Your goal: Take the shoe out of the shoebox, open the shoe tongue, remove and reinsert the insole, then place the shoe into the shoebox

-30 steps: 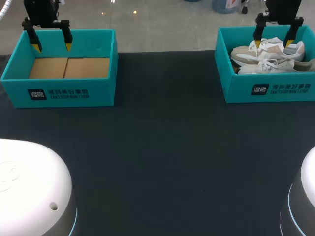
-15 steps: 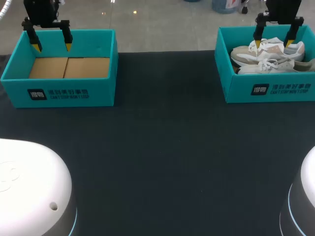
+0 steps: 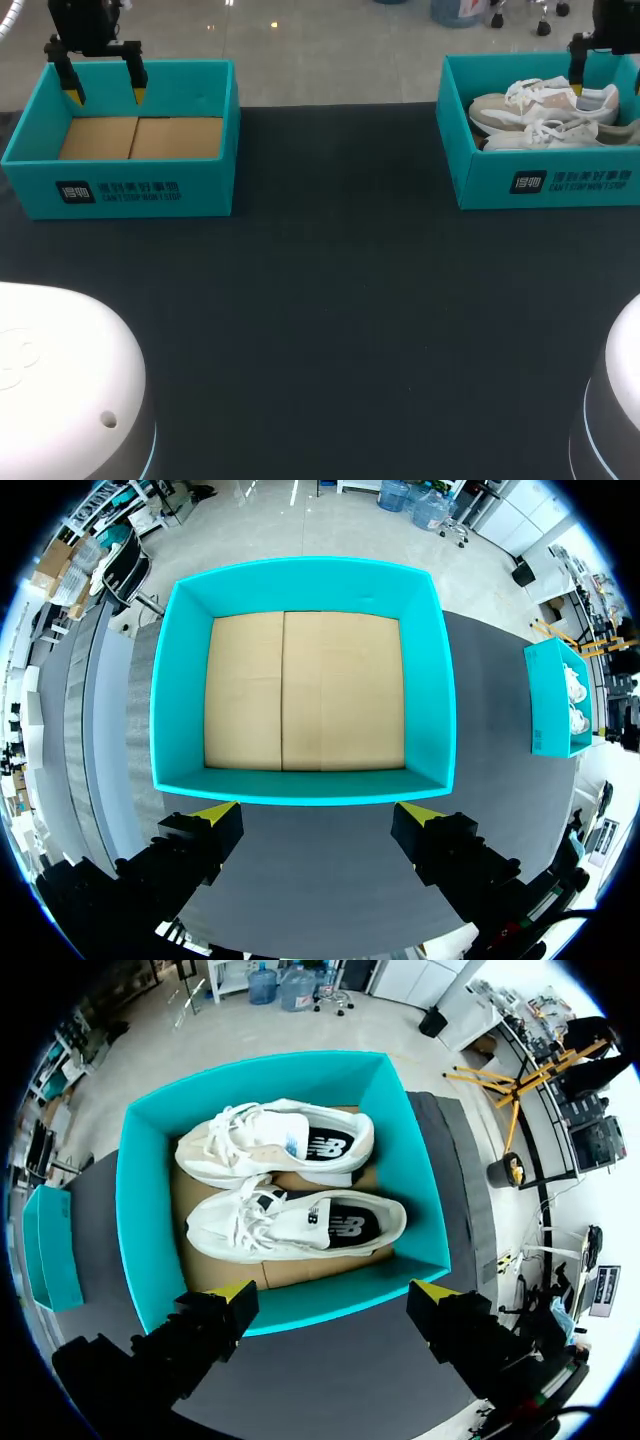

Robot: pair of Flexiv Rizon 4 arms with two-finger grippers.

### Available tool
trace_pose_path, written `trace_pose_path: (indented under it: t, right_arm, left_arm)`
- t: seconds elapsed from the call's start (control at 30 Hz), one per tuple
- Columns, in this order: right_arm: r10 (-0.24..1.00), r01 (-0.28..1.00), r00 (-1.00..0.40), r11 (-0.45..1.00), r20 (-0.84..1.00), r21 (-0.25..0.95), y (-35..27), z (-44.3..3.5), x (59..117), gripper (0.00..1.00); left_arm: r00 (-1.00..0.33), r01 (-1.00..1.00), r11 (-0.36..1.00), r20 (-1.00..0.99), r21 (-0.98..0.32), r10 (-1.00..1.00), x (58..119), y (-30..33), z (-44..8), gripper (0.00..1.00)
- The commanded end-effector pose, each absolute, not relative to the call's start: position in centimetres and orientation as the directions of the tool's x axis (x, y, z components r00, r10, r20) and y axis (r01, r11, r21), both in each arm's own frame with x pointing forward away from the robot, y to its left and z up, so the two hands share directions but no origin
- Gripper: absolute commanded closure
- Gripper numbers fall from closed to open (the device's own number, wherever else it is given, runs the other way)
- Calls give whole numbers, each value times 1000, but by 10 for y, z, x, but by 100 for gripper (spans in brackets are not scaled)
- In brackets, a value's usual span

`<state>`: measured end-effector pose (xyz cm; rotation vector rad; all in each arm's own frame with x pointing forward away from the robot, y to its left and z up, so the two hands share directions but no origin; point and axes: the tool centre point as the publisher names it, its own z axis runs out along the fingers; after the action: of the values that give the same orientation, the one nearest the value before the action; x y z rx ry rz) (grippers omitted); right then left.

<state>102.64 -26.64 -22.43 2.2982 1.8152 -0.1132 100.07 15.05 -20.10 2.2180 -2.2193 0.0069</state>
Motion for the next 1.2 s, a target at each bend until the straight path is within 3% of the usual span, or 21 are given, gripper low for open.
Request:
trace_pose_path:
  t: [0.03, 0.57, 0.87, 0.9, 0.93, 0.97, 1.0, 1.07, 1.2]
  right_arm:
    - [940, 954, 292, -273, -173, 126, -290, -238, 1030, 0]
    - [886, 903, 423, -393, -190, 175, -325, -281, 1047, 0]
    - [888, 904, 421, -393, -186, 170, -339, -305, 1047, 0]
    - [888, 905, 420, -393, -185, 165, -340, -307, 1047, 2]
    - [893, 909, 412, -387, -184, 155, -341, -308, 1047, 15]
    - [898, 913, 403, -381, -178, 147, -342, -309, 1047, 20]
    - [899, 914, 400, -378, -180, 145, -342, -310, 1047, 17]
    - [904, 920, 388, -367, -181, 138, -343, -313, 1047, 34]
    - [906, 923, 382, -363, -181, 128, -347, -319, 1048, 36]
  left_arm:
    - [0, -1000, 0, 3, 0, -1000, 1000, 150, -201, 0]
    - [0, -1000, 0, 3, 0, -1000, 1000, 150, -201, 0]
    - [0, -1000, 0, 3, 0, -1000, 1000, 150, -201, 0]
    - [0, -1000, 0, 3, 0, -1000, 1000, 150, -201, 0]
    - [0, -1000, 0, 3, 0, -1000, 1000, 150, -201, 0]
    - [0, -1000, 0, 3, 0, -1000, 1000, 150, -201, 0]
    - [0, -1000, 0, 3, 0, -1000, 1000, 150, -201, 0]
    - [0, -1000, 0, 3, 0, -1000, 1000, 150, -201, 0]
    - [0, -1000, 0, 3, 0, -1000, 1000, 150, -201, 0]
